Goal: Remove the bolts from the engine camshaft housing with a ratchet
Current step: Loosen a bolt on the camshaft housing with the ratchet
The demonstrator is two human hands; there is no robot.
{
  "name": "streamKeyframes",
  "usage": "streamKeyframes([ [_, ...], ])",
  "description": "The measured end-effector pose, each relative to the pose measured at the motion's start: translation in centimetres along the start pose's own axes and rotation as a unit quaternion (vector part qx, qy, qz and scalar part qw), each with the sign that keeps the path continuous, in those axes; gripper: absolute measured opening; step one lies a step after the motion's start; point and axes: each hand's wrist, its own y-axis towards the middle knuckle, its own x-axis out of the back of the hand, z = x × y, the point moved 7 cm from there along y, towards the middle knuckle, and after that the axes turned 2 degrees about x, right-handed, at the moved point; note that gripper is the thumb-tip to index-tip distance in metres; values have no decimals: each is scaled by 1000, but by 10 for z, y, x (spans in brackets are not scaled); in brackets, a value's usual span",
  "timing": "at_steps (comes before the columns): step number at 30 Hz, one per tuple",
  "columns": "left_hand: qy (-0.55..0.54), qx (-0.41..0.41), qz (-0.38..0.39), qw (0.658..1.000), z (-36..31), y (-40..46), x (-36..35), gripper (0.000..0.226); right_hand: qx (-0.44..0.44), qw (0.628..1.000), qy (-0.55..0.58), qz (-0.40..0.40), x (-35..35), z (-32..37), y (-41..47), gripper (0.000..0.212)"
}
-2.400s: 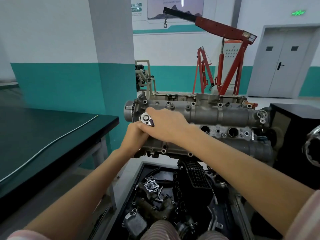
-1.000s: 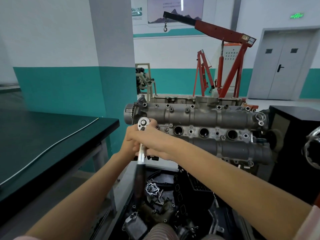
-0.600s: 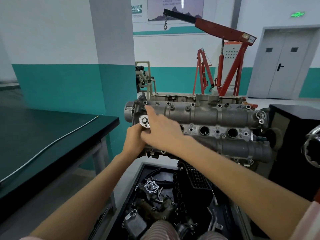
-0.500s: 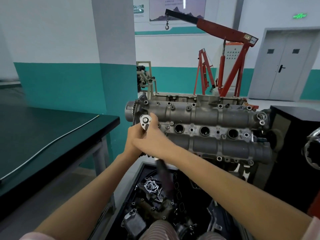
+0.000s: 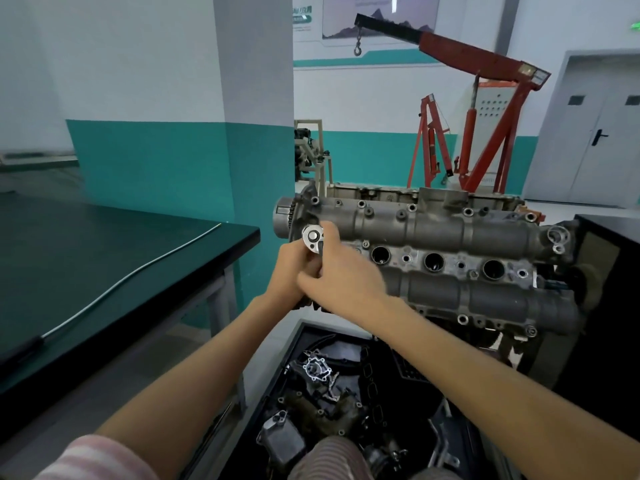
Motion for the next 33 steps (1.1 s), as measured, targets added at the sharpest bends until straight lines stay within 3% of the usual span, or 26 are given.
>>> streamKeyframes([
  [1, -20, 37, -4, 999, 7, -2, -2, 42, -51, 986, 141, 70, -14, 0, -2, 68],
  [3, -3, 89, -12, 996, 21, -6, -5, 40, -146, 889, 400, 168, -34, 9, -8, 69],
  [4, 23, 74, -8, 997, 22, -5, -5, 33, -165, 867, 436, 175, -36, 8, -7, 62],
  [5, 40, 33, 4, 999, 16, -4, -4, 26, -159, 889, 400, 158, -30, 3, -4, 55],
  [6, 33, 8, 11, 999, 10, -2, -2, 19, -122, 939, 296, 128, -18, -3, 2, 48],
  [7, 37, -16, 5, 999, 5, 3, 0, 19, -65, 982, 148, 97, -3, -6, 7, 42],
  [8, 41, -24, 5, 999, 1, 6, 2, 25, -7, 998, 0, 66, 11, -7, 11, 36],
  [9, 42, -36, 10, 998, -4, 5, 1, 28, 35, 991, -121, 39, 22, -7, 14, 30],
  [11, 47, -44, 15, 998, -5, 8, -3, 27, 74, 970, -233, -11, 36, -4, 17, 29],
  [13, 19, -34, -6, 999, -4, 6, -2, 34, 73, 978, -193, -22, 31, 0, 14, 38],
  [15, -4, -1, -12, 1000, 3, 4, -4, 40, 19, 999, -2, 38, 8, -1, 6, 53],
  [16, -35, 41, -9, 999, 12, 2, -6, 44, -30, 984, 155, 80, -7, 0, 2, 59],
  [17, -35, 72, -6, 997, 18, 0, -8, 47, -75, 936, 323, 117, -20, 2, -2, 62],
  [18, -17, 90, 1, 996, 22, -3, -9, 46, -108, 880, 443, 136, -29, 4, -5, 64],
  [19, 7, 76, 12, 997, 19, -4, -8, 42, -130, 856, 482, 138, -32, 3, -5, 63],
  [20, 17, 42, 12, 999, 13, -4, -6, 35, -128, 877, 442, 137, -28, -2, -4, 61],
  [21, 18, 14, 0, 1000, 9, 0, -2, 29, -93, 928, 334, 134, -17, -6, 0, 56],
  [22, 24, -6, -8, 1000, 7, 4, 1, 26, -35, 975, 184, 124, -2, -9, 6, 50],
  [23, 32, -21, -5, 999, 4, 5, 1, 22, 21, 993, 43, 110, 12, -9, 11, 43],
  [24, 34, -25, 8, 999, 1, 5, -2, 14, 57, 991, -58, 109, 23, -9, 15, 38],
  [26, 25, -32, 20, 999, -1, 6, -5, 11, 70, 979, -157, 111, 33, -6, 19, 32],
  [29, 2, -17, 10, 1000, 3, 8, -7, 30, 54, 989, -111, 74, 23, 2, 12, 45],
  [31, -26, 15, 19, 999, 8, 8, -11, 34, -9, 994, 55, 95, 0, 4, -1, 68],
  [33, -40, 52, -5, 998, 13, 5, -9, 47, -96, 951, 258, 144, -23, 5, -11, 82],
])
